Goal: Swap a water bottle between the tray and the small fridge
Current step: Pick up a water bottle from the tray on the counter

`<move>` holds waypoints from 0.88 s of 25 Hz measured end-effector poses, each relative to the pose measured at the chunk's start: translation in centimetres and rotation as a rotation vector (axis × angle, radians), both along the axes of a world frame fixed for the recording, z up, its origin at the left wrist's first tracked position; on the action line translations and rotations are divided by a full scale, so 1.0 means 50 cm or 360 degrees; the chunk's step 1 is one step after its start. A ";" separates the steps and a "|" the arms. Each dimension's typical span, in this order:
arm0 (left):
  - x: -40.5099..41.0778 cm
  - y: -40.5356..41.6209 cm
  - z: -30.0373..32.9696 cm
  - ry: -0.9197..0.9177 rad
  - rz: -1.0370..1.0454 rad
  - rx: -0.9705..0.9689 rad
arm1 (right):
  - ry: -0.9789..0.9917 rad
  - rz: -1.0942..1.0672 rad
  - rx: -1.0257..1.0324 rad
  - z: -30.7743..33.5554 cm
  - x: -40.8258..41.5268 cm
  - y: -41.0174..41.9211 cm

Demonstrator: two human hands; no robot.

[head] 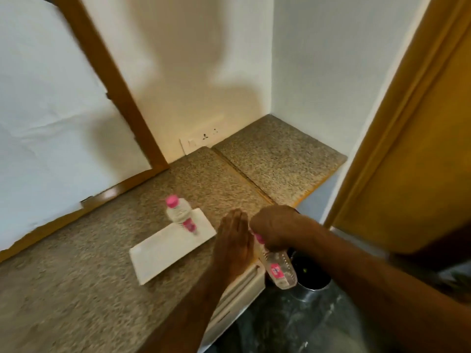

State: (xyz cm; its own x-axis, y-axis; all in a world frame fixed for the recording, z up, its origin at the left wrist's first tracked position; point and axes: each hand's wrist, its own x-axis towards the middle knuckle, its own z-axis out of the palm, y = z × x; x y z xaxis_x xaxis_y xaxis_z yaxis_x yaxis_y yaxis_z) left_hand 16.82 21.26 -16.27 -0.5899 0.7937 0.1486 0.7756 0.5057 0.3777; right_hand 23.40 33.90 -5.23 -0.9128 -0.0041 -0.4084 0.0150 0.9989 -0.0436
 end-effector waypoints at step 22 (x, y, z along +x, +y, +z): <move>-0.088 0.269 -0.214 0.0049 0.0254 -0.0271 | 0.0060 -0.1647 -0.0476 -0.841 0.203 0.154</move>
State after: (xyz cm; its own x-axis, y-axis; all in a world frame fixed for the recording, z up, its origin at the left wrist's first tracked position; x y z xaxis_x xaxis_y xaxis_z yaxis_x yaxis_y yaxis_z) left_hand 12.43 34.74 -26.99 -0.7071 0.7059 0.0403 0.6906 0.6773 0.2538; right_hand 33.55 41.61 -47.25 -0.5423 0.6823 -0.4903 0.8401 0.4508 -0.3019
